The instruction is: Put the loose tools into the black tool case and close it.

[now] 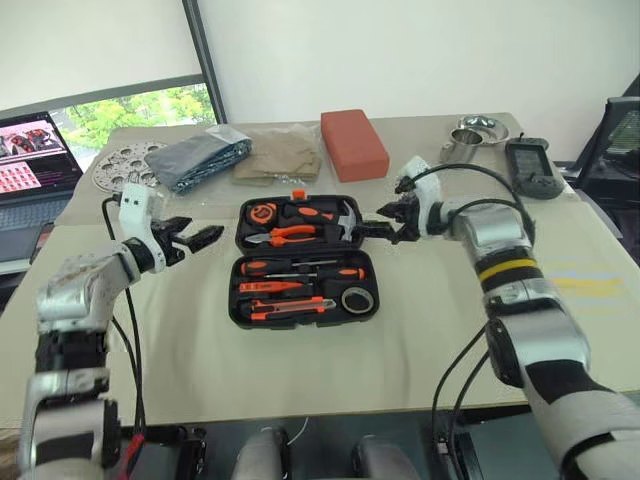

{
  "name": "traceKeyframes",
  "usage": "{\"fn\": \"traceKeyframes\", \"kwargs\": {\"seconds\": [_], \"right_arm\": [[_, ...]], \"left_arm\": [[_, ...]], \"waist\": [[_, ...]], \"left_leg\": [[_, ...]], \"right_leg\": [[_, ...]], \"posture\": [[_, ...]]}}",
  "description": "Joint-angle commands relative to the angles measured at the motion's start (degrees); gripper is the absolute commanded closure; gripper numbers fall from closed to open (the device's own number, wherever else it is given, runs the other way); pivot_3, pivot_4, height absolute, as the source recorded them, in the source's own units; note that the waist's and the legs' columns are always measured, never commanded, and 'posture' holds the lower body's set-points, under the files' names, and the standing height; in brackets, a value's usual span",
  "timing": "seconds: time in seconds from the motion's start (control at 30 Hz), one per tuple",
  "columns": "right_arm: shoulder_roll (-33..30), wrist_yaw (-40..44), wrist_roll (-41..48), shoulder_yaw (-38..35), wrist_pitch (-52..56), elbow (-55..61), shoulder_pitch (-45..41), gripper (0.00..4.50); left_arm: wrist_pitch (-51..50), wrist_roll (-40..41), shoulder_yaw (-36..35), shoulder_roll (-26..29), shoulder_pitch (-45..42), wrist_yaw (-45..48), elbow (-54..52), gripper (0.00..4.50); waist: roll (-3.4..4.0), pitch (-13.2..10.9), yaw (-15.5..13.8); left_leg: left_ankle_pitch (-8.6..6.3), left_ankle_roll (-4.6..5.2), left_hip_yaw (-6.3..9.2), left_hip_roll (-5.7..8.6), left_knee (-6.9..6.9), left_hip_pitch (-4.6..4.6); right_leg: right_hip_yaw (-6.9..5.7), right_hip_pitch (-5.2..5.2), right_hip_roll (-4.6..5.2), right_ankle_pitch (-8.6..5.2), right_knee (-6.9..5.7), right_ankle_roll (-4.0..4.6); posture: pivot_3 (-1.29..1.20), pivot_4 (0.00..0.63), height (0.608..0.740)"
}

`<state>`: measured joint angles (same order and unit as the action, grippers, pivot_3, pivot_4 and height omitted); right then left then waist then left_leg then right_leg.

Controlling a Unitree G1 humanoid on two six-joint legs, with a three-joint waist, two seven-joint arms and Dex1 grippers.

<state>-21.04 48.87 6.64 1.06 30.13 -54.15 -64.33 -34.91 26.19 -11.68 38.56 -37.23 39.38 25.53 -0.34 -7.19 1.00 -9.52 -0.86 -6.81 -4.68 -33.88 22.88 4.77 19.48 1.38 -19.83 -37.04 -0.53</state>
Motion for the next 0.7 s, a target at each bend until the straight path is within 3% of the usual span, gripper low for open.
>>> {"fn": "traceKeyframes", "kwargs": {"seconds": [0.03, 0.27, 0.37, 0.7], "right_arm": [[0.98, -3.96, 2.98, -5.33, -0.07, -7.02, -4.15, 0.09], [3.38, -6.11, 4.68, -9.56, 0.3, -14.76, -5.65, 0.09], [4.08, -5.21, 5.53, -10.8, 1.89, -15.85, -6.46, 0.8], [4.86, -5.94, 4.8, -12.92, 2.81, -18.06, -7.6, 4.22]], "left_arm": [[3.79, -2.84, 0.08, -0.31, -6.07, 1.3, 11.97, 0.0], [6.01, -4.24, -1.9, -2.26, -15.72, 3.66, 32.1, 0.0], [2.57, -2.68, -3.54, -2.44, -18.06, 6.28, 36.4, 0.0], [2.0, -4.55, -4.96, -2.49, -22.12, 7.04, 44.06, 0.0]], "waist": [[0.0, 0.0, 0.08], [-0.01, 0.02, 0.43], [-0.01, 0.02, 0.75], [-0.01, 0.02, 1.59]], "left_leg": [[0.11, -0.19, -0.03, 0.01, 0.0, -0.01], [0.28, -0.46, -0.23, -0.11, 0.04, 0.42], [0.34, -0.56, -0.23, -0.13, 0.07, 0.43], [0.36, -0.59, -0.15, -0.13, 0.07, 0.39]], "right_leg": [[-0.02, 0.01, 0.01, 0.0, -0.04, 0.0], [-0.6, 0.6, 0.07, 0.0, -0.17, -0.01], [-0.72, 0.7, 0.06, 0.0, -0.29, -0.01], [-0.84, 0.75, 0.05, 0.0, -0.91, -0.02]], "posture": [[0.0, 0.15, 0.74], [0.0, 0.15, 0.74], [0.0, 0.15, 0.74], [0.0, 0.15, 0.74]]}}
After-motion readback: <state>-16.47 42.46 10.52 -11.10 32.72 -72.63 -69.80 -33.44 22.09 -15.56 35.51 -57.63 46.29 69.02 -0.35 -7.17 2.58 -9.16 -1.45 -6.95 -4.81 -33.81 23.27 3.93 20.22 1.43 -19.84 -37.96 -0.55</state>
